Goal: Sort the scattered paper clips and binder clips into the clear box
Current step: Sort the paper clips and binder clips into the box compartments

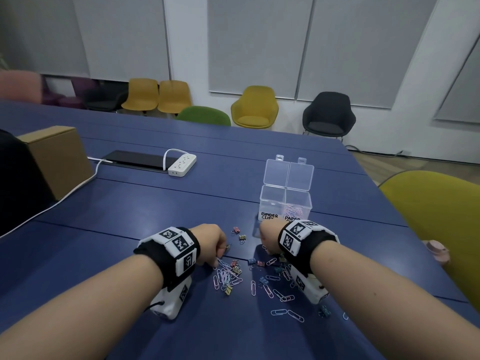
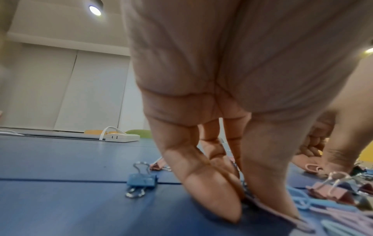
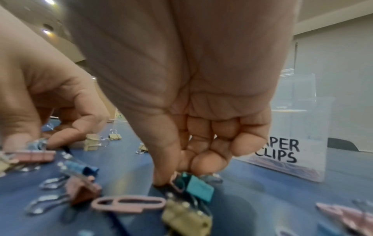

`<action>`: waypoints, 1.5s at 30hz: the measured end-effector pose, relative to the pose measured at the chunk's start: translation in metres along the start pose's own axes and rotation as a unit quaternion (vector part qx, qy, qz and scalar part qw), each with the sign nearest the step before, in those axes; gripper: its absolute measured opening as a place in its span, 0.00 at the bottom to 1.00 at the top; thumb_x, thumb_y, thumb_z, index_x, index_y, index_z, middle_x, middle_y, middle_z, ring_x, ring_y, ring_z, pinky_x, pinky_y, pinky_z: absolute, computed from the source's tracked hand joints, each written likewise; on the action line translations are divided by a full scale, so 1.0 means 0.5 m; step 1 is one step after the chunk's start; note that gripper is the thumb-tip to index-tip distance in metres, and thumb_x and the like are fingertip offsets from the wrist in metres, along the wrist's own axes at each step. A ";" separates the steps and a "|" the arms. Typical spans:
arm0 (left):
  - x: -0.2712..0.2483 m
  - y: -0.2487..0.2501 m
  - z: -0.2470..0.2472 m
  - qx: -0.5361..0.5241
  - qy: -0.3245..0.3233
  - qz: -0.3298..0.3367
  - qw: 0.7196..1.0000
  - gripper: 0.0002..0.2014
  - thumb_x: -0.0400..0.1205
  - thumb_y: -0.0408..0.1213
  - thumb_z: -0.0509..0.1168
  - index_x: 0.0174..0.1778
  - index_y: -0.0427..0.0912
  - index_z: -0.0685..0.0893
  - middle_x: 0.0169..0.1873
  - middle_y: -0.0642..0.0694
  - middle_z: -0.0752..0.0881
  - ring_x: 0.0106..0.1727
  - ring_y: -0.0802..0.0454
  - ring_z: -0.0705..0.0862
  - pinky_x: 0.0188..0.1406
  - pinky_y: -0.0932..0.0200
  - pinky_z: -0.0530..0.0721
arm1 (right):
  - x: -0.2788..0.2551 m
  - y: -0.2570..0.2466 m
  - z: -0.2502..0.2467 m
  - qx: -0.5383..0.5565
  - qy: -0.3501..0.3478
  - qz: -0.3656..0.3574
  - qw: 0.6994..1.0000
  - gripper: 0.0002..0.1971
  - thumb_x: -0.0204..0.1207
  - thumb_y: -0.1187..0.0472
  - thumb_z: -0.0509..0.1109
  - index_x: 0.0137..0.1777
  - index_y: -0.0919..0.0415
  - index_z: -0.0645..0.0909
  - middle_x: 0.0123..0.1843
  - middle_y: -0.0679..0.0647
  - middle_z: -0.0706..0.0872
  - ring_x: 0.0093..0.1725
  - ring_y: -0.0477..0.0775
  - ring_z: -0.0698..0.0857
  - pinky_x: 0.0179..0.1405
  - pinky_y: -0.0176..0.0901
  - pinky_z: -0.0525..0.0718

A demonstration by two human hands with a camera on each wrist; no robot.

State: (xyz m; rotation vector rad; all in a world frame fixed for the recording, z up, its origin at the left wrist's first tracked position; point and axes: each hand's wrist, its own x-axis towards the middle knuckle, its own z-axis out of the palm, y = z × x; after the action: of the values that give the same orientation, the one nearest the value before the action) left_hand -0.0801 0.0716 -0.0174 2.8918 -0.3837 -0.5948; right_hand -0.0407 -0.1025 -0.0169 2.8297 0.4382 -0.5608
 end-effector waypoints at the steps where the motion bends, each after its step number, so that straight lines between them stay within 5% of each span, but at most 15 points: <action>1: -0.002 0.000 0.001 0.005 0.005 0.003 1.000 0.10 0.72 0.33 0.75 0.33 0.49 0.79 0.36 0.49 0.83 0.33 0.52 0.79 0.26 0.66 0.76 | -0.007 0.002 0.003 0.035 0.015 0.000 0.999 0.06 0.73 0.62 0.71 0.46 0.64 0.84 0.48 0.58 0.88 0.48 0.59 0.87 0.56 0.52 0.88; 5: -0.008 -0.002 0.005 0.027 0.019 0.016 0.999 0.07 0.74 0.33 0.72 0.37 0.47 0.81 0.35 0.49 0.83 0.37 0.53 0.78 0.25 0.69 0.72 | -0.052 0.036 0.006 0.328 0.060 -0.009 0.943 0.10 0.73 0.71 0.70 0.34 0.58 0.79 0.40 0.52 0.85 0.43 0.53 0.84 0.42 0.41 0.83; 8: -0.014 -0.001 0.011 0.061 0.019 0.014 0.998 0.03 0.78 0.34 0.68 0.41 0.46 0.82 0.42 0.45 0.86 0.41 0.52 0.78 0.27 0.68 0.70 | -0.091 0.065 0.013 0.665 0.059 -0.010 0.744 0.13 0.75 0.80 0.63 0.36 0.63 0.75 0.36 0.56 0.80 0.37 0.54 0.85 0.30 0.38 0.80; 10: -0.022 -0.003 0.014 0.077 0.012 0.010 0.997 0.05 0.80 0.36 0.66 0.49 0.42 0.84 0.49 0.41 0.87 0.46 0.48 0.79 0.36 0.65 0.73 | -0.109 0.085 0.020 0.779 0.043 -0.005 0.626 0.12 0.78 0.81 0.58 0.39 0.66 0.75 0.35 0.59 0.79 0.32 0.51 0.86 0.25 0.34 0.81; 12: -0.029 -0.014 0.013 0.061 0.008 0.009 0.998 0.05 0.81 0.38 0.65 0.49 0.42 0.83 0.48 0.43 0.85 0.46 0.48 0.79 0.43 0.63 0.73 | -0.126 0.102 0.025 0.826 0.029 -0.011 0.563 0.12 0.79 0.80 0.57 0.40 0.67 0.76 0.34 0.60 0.80 0.30 0.49 0.85 0.26 0.34 0.83; 16: -0.045 -0.054 0.000 -0.129 0.028 0.026 0.991 0.04 0.81 0.35 0.66 0.42 0.46 0.78 0.34 0.52 0.82 0.28 0.59 0.79 0.31 0.66 0.81 | -0.147 0.126 0.040 0.872 0.009 -0.011 0.489 0.14 0.76 0.81 0.52 0.40 0.67 0.75 0.32 0.60 0.78 0.27 0.49 0.78 0.23 0.35 0.82; 19: -0.061 -0.068 0.000 -0.433 0.035 0.027 0.900 0.04 0.84 0.29 0.62 0.48 0.39 0.81 0.31 0.48 0.79 0.28 0.56 0.78 0.29 0.64 0.84 | -0.153 0.122 0.046 0.838 0.014 -0.011 0.546 0.12 0.75 0.77 0.56 0.36 0.63 0.75 0.31 0.55 0.74 0.23 0.46 0.70 0.22 0.36 0.74; 21: -0.069 -0.066 0.000 -0.628 0.015 0.018 0.778 0.07 0.85 0.25 0.58 0.47 0.36 0.81 0.30 0.48 0.78 0.28 0.56 0.78 0.28 0.65 0.84 | -0.150 0.111 0.052 0.750 0.037 -0.003 0.660 0.10 0.76 0.74 0.59 0.36 0.62 0.75 0.29 0.54 0.71 0.23 0.46 0.67 0.23 0.38 0.68; 24: -0.078 -0.063 -0.002 -0.796 -0.027 0.002 0.604 0.07 0.78 0.25 0.56 0.39 0.35 0.78 0.30 0.45 0.76 0.27 0.53 0.76 0.23 0.64 0.83 | -0.156 0.079 0.052 0.451 0.051 -0.036 0.890 0.03 0.75 0.62 0.69 0.40 0.58 0.79 0.32 0.51 0.77 0.27 0.47 0.72 0.26 0.37 0.71; 26: -0.081 -0.061 -0.003 -0.840 -0.038 -0.019 0.542 0.06 0.73 0.28 0.54 0.36 0.35 0.76 0.29 0.42 0.75 0.26 0.51 0.74 0.21 0.62 0.80 | -0.164 0.049 0.051 0.280 0.042 -0.075 0.956 0.06 0.72 0.56 0.74 0.44 0.56 0.81 0.37 0.47 0.80 0.34 0.45 0.77 0.32 0.35 0.75; 28: -0.077 -0.058 0.004 -0.823 -0.033 -0.042 0.566 0.08 0.70 0.31 0.53 0.31 0.35 0.76 0.27 0.42 0.75 0.24 0.50 0.72 0.19 0.63 0.74 | -0.171 0.022 0.053 0.187 0.033 -0.071 0.979 0.15 0.70 0.50 0.75 0.51 0.59 0.82 0.45 0.49 0.83 0.44 0.49 0.82 0.41 0.39 0.78; 30: -0.071 -0.051 0.017 -0.732 -0.021 -0.075 0.677 0.08 0.72 0.32 0.55 0.28 0.38 0.75 0.23 0.45 0.72 0.21 0.52 0.68 0.19 0.64 0.64 | -0.172 0.005 0.057 0.141 0.036 -0.055 0.988 0.22 0.68 0.46 0.76 0.54 0.61 0.82 0.53 0.55 0.86 0.54 0.57 0.84 0.50 0.44 0.80; 33: -0.065 -0.045 0.034 -0.447 -0.012 -0.086 0.890 0.11 0.78 0.35 0.65 0.30 0.43 0.74 0.22 0.49 0.72 0.22 0.53 0.68 0.21 0.65 0.63 | -0.164 -0.003 0.062 0.127 0.029 -0.047 0.990 0.25 0.66 0.45 0.77 0.53 0.65 0.82 0.53 0.59 0.88 0.54 0.60 0.85 0.50 0.49 0.84; 35: -0.067 -0.037 0.040 -0.265 -0.031 -0.078 0.960 0.11 0.75 0.45 0.71 0.32 0.46 0.79 0.25 0.51 0.78 0.28 0.50 0.74 0.26 0.64 0.71 | -0.157 -0.005 0.062 0.118 0.025 -0.040 0.992 0.24 0.66 0.46 0.78 0.52 0.65 0.83 0.51 0.59 0.88 0.52 0.60 0.86 0.49 0.50 0.86; 45: -0.064 0.008 0.036 -0.098 -0.035 -0.083 0.991 0.10 0.73 0.45 0.75 0.34 0.44 0.83 0.25 0.50 0.79 0.29 0.51 0.77 0.30 0.64 0.77 | -0.127 -0.008 0.076 0.083 0.030 -0.051 0.995 0.12 0.68 0.55 0.77 0.46 0.63 0.86 0.46 0.58 0.91 0.48 0.60 0.89 0.51 0.53 0.89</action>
State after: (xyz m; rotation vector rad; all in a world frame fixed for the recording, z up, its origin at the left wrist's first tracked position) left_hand -0.1168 0.0749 -0.0211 2.7362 -0.0870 -0.7193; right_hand -0.1109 -0.1248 -0.0263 3.0022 0.5742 -0.5574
